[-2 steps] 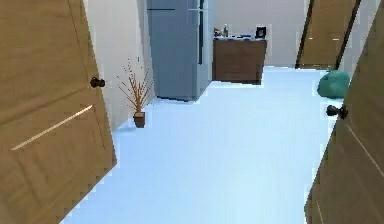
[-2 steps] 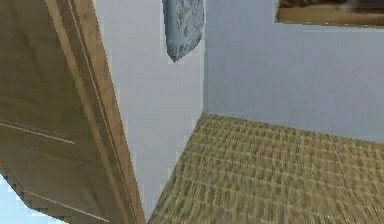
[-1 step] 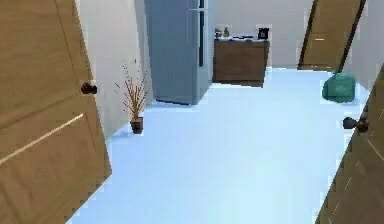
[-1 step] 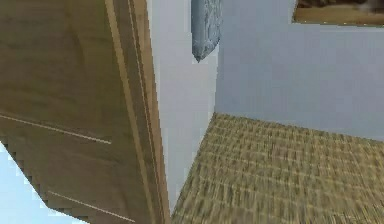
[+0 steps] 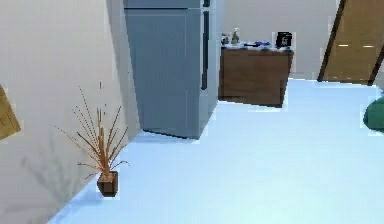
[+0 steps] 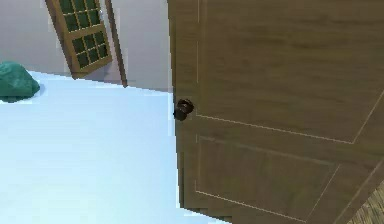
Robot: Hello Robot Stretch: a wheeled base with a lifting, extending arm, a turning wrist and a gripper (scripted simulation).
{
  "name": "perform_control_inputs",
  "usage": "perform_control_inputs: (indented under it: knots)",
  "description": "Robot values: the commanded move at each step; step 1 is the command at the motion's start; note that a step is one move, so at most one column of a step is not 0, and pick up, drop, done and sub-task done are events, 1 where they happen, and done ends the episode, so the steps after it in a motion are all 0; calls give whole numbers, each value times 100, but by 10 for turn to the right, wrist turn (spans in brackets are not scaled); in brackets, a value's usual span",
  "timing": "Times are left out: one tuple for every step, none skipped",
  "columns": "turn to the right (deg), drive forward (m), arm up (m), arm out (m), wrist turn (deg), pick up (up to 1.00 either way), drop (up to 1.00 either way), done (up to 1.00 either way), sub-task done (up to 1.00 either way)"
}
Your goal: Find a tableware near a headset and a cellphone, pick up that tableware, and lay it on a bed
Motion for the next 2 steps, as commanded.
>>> perform_control_inputs:
  knots:
    - [150,0,0,0,0,0,0,0,0]
    - [0,45,0,0,0,0,0,0,0]
